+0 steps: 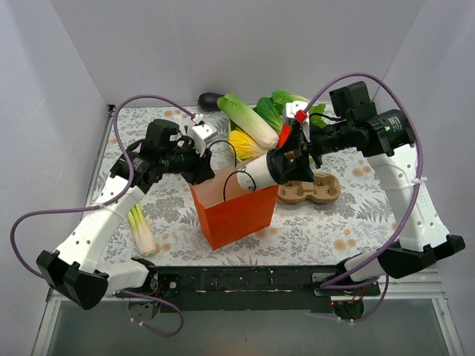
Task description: Pack the takeout coffee
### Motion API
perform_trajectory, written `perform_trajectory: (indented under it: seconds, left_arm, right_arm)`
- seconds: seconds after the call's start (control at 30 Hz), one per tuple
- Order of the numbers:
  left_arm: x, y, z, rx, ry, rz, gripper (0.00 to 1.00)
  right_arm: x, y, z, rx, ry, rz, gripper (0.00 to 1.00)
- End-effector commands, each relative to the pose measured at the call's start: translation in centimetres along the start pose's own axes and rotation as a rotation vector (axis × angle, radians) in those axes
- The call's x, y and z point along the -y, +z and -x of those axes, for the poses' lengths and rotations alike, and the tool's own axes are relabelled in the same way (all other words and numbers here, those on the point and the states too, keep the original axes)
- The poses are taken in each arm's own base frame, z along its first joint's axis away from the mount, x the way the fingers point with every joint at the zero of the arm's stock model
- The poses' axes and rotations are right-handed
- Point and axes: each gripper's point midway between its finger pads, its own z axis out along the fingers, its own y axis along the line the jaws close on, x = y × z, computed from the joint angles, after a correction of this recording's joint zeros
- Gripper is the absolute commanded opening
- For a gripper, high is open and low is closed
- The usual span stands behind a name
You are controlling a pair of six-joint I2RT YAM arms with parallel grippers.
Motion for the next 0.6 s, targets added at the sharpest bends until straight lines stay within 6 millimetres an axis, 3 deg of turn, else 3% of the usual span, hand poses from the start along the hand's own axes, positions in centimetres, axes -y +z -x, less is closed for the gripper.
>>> perform_trajectory:
  seconds: [0.0, 0.1, 0.23, 0.4, 0.57]
  left_arm:
    - [0.3, 0.6, -1.3, -0.035, -0.003, -0.04, 0.15]
    - [0.4, 0.6, -1.4, -0.045, 0.001, -0.048, 0.0]
    - [0.6, 0.2, -0.4, -0.026, 0.015, -0.057, 0.0]
    - [0.8, -0.7, 3.5, 0.045, 0.075, -0.072, 0.0]
    - [-0.1, -0.6, 4.6, 0.049, 0.151, -0.047, 0.0]
  right_arm:
    - [0.1, 0.1, 0.5, -0.007, -0.042, -0.016, 0.01]
    - [0.5, 0.7, 0.8, -0.019, -0.075, -0.017, 0.01]
    - [0.7, 2.4, 1.1, -0.071, -0.144, 0.011, 0.01]
    - [1.4, 4.4, 0.6, -0.175, -0.276, -0.007, 0.01]
    - [2.4, 7.0, 0.7, -0.266, -0.386, -0.027, 0.01]
